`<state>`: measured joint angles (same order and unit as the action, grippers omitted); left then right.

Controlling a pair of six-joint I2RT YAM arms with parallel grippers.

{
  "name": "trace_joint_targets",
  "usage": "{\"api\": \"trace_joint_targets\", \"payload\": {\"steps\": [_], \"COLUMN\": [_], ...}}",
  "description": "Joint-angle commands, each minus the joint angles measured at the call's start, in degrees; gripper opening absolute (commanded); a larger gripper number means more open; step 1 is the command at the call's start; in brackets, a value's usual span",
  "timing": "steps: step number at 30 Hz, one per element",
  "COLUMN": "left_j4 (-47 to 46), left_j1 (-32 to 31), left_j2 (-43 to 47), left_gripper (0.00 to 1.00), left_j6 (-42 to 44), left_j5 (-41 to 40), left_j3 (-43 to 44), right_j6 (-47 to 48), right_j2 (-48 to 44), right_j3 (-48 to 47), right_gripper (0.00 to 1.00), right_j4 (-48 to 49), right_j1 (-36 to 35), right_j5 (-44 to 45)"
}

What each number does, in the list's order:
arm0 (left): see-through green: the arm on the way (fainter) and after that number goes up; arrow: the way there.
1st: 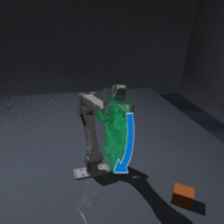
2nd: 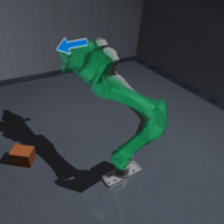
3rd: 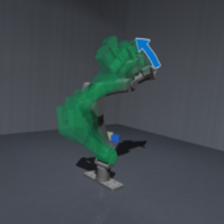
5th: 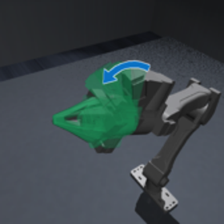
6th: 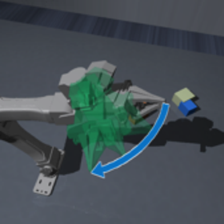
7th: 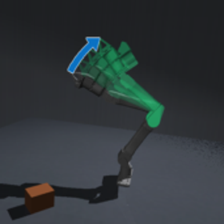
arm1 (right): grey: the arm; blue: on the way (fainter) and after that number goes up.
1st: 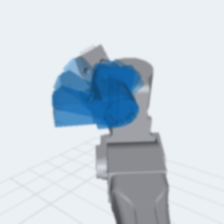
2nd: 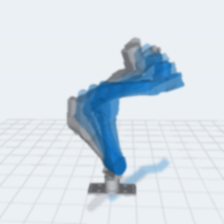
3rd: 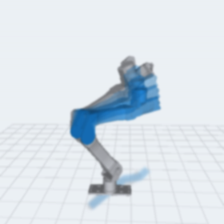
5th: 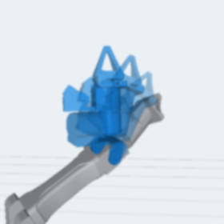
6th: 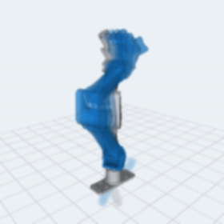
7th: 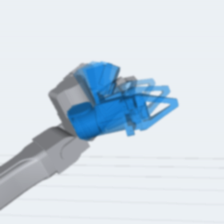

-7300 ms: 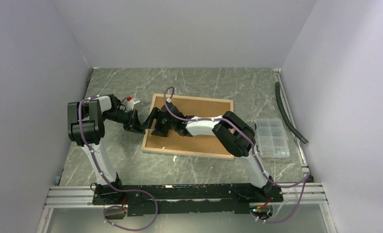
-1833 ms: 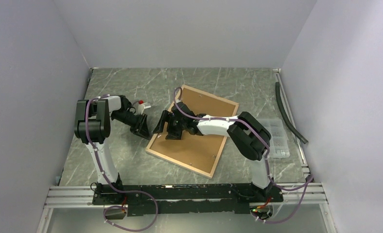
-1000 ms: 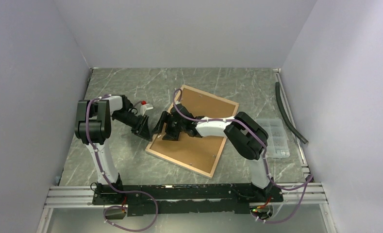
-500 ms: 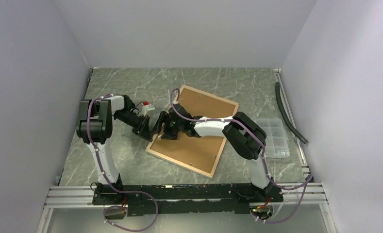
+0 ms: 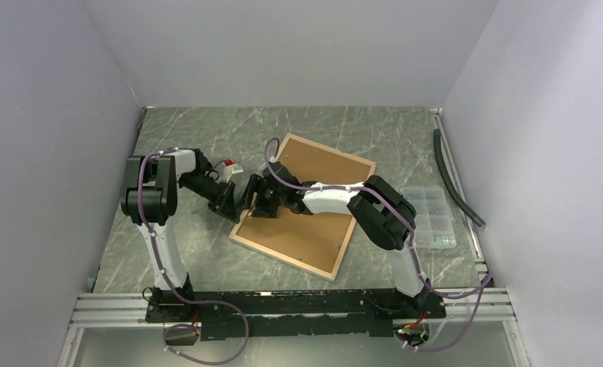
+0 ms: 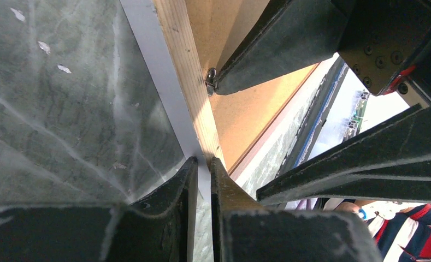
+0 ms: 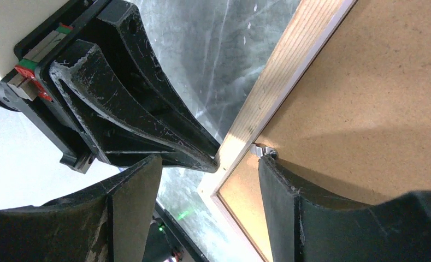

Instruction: Put the photo into the frame

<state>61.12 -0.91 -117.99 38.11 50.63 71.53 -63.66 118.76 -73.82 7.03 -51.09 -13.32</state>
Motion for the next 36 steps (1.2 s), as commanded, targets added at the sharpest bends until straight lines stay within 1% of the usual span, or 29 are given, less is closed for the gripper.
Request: {"api": "trace_joint_targets", "payload": {"steps": [1,10,16,18,22,25,27,29,31,34,36], "left_j4": [-1.36,-1.17,-0.32,0.53,2.31,2.49,1.92,0.66,-1.59,-4.80,-7.14], "left_j1": [-0.95,-1.05,-1.01,-0.69,0.78,2.44,2.68,2.74,2.66,1.88,1.31], "left_j2": [-1.71,-1.62,-1.21,-0.68,0.54,0.84,1.09,1.94,2.96,4.36,5.71], "left_gripper": [0.14,0.13,0.13,0.15,0.20,0.23,0.25,0.26,0.26,0.26,0.26], "left_j6": [1.75,2.07,2.40,2.67,2.96,2.73,2.20,1.74,1.39,0.76,0.70], "left_j5": [0.63,0.79,0.92,0.96,0.90,0.04,-1.21,-2.88,-4.95,-9.72,-12.78], "left_j3": [0.25,0.19,0.37,1.11,3.75,5.40,5.80,5.37,4.44,2.06,-0.03], "right_j6": [2.16,2.42,2.66,3.77,6.12,7.00,7.63,8.10,9.96,13.37,15.38], "right_j2": [2.44,3.11,1.12,-1.41,-9.97,-18.68,-25.04,-31.32,-38.06,-43.58,-45.01], "right_j3": [-1.92,-2.90,-2.34,-1.98,0.93,6.86,11.69,16.55,20.06,23.49,25.28], "right_gripper": [0.69,0.68,0.69,0.74,0.92,0.99,1.00,1.00,1.00,1.00,1.00], "right_j4": [-1.17,-1.03,-0.40,-1.18,-4.69,-7.43,-10.81,-14.58,-20.71,-26.87,-28.75], "right_j1": [-0.15,-0.07,-0.15,-0.08,1.39,5.27,9.31,14.61,21.49,29.18,34.06], "right_j5": [2.94,2.74,-0.17,-0.37,2.39,4.81,7.18,9.11,12.47,17.69,18.20]}}
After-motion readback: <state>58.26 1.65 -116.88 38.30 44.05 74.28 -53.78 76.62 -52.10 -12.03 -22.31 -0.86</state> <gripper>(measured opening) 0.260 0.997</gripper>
